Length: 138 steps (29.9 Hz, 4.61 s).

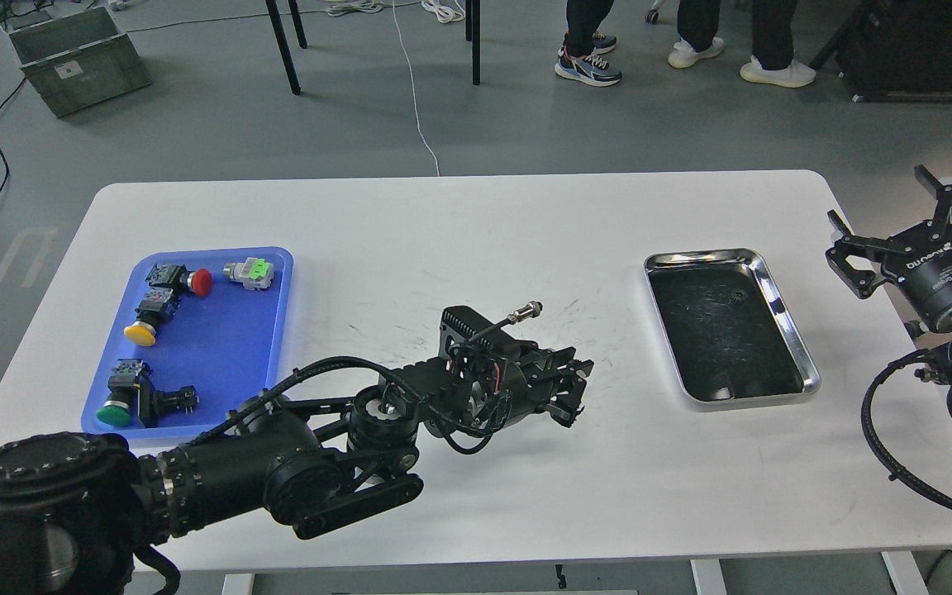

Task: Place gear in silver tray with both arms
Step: 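Carry the gear with the left gripper toward the silver tray, then open the left gripper to set the gear on the table, then withdraw the left arm back over the blue tray, then reach the right gripper down to the gear on the table, then close the right gripper on the black gear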

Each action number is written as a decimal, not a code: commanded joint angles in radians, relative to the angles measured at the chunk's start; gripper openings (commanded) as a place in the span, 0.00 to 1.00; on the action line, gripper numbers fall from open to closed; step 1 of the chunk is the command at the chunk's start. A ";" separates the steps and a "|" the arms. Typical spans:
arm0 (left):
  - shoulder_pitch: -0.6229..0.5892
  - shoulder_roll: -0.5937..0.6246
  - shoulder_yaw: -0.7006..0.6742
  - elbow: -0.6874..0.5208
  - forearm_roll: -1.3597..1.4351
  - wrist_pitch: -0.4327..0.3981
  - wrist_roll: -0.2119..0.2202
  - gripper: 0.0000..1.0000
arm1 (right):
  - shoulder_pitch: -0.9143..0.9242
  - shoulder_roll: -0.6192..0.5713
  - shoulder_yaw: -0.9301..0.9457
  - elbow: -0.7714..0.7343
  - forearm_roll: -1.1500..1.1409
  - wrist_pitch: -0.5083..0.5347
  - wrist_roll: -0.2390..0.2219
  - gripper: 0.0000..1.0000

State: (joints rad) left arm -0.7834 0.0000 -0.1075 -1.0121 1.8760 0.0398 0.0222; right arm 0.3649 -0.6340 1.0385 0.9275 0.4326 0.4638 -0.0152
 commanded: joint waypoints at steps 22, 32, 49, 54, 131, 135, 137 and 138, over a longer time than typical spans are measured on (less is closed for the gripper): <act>0.004 0.000 -0.118 0.015 -0.084 0.061 0.008 0.96 | 0.002 -0.001 0.002 0.007 0.000 -0.001 0.000 0.98; -0.007 0.000 -0.441 0.007 -0.210 0.098 0.044 0.97 | 0.016 -0.003 0.000 0.040 -0.011 -0.005 0.000 0.98; 0.007 0.459 -0.478 0.009 -1.082 0.210 -0.180 0.97 | 0.103 0.016 0.003 0.168 -0.190 -0.016 0.000 0.98; 0.009 0.471 -0.480 0.017 -1.432 0.146 -0.202 0.97 | 0.130 0.007 0.002 0.162 -0.247 -0.013 0.000 0.98; 0.116 0.417 -0.551 0.267 -1.793 -0.150 -0.401 0.98 | 1.120 0.600 -1.749 0.160 -0.848 -0.039 -0.279 0.72; 0.116 0.417 -0.551 0.265 -1.792 -0.150 -0.401 0.98 | 1.128 0.600 -1.750 0.160 -0.850 -0.039 -0.279 0.65; 0.115 0.417 -0.551 0.265 -1.793 -0.150 -0.401 0.98 | 1.131 0.600 -1.750 0.160 -0.851 -0.039 -0.279 0.63; 0.115 0.417 -0.551 0.265 -1.793 -0.150 -0.401 0.98 | 1.134 0.600 -1.750 0.160 -0.851 -0.039 -0.279 0.61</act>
State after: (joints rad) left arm -0.6675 0.4173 -0.6580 -0.7462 0.0830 -0.1106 -0.3791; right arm 1.4923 -0.0337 -0.7118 1.0876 -0.4178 0.4249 -0.2937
